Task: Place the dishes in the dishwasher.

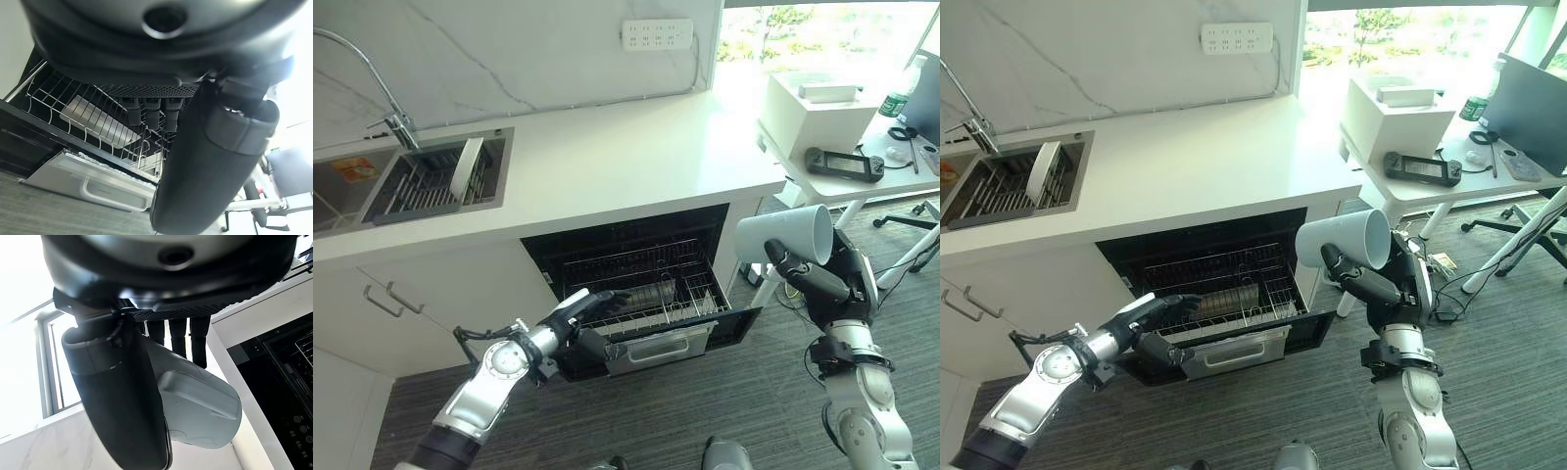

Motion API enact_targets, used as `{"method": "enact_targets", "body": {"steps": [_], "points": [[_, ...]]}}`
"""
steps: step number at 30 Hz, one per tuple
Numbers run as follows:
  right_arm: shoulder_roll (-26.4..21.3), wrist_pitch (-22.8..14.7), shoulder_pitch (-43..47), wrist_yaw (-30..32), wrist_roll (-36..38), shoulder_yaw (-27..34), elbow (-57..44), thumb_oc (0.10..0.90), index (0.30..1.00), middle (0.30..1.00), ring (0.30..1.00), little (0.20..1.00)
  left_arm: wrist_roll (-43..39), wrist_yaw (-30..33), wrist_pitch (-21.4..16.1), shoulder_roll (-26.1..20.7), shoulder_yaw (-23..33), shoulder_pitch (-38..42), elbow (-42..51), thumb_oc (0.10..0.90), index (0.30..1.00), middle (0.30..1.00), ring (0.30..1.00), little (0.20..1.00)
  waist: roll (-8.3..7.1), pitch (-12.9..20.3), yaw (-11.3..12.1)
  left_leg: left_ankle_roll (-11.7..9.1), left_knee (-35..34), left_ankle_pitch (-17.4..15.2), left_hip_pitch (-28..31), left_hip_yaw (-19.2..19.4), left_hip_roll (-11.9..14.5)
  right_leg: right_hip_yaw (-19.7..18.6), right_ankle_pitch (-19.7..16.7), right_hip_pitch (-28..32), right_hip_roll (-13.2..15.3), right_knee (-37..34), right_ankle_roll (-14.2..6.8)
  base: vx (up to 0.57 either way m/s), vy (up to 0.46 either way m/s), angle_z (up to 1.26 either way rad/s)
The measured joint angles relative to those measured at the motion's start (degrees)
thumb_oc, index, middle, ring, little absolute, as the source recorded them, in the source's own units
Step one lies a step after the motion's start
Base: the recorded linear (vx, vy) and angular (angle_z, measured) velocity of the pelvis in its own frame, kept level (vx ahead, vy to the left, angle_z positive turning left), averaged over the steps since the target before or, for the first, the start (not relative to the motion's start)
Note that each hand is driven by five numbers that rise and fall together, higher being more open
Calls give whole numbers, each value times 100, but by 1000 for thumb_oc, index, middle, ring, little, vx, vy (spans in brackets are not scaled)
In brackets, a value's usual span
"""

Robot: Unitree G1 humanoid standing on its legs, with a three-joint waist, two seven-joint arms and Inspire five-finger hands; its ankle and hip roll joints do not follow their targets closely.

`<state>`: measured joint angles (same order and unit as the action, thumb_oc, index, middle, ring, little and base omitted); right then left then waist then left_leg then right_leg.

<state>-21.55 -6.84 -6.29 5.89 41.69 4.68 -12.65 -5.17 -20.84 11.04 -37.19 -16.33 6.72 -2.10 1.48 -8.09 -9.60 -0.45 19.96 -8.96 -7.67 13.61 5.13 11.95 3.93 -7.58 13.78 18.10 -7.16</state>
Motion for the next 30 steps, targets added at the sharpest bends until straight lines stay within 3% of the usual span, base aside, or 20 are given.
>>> {"method": "enact_targets", "body": {"steps": [8, 22, 25, 30], "points": [[-160, 183, 23, -128, 2, -71, 4, 400, 300, 300, 300, 300, 230, 30, 417, 34, -401, 354, -1246, 800, 900, 900, 900, 900, 43, 22, -285, 45, -26, 8, 91, 149, -1, -135, -24, -10, -3, -12, -22, 10, 36, -9], [-215, 397, 28, -348, 2, -137, 3, 400, 300, 300, 300, 300, 449, 587, 260, 910, -495, 551, -2513, 800, 900, 900, 900, 900, 111, 48, -466, 18, -126, -13, 278, 332, 4, -338, -38, 5, -36, -22, -25, 11, 11, -7], [-229, 495, 28, -430, 2, -139, 3, 400, 300, 300, 300, 300, 798, 406, 171, 1002, -501, 639, -2717, 800, 900, 900, 900, 900, 137, 65, -464, 14, -123, -18, 280, 338, 5, -343, -38, 4, -37, -19, -25, 0, 0, 0], [-273, 645, 60, -483, 2, -184, 3, 400, 300, 300, 300, 300, 1491, -461, 225, 1017, -890, 1103, -3120, 800, 900, 900, 900, 900, 270, 154, -546, 28, -119, -53, 292, 395, 13, -374, -40, 3, -44, -46, -30, 5, 22, -3]]}}
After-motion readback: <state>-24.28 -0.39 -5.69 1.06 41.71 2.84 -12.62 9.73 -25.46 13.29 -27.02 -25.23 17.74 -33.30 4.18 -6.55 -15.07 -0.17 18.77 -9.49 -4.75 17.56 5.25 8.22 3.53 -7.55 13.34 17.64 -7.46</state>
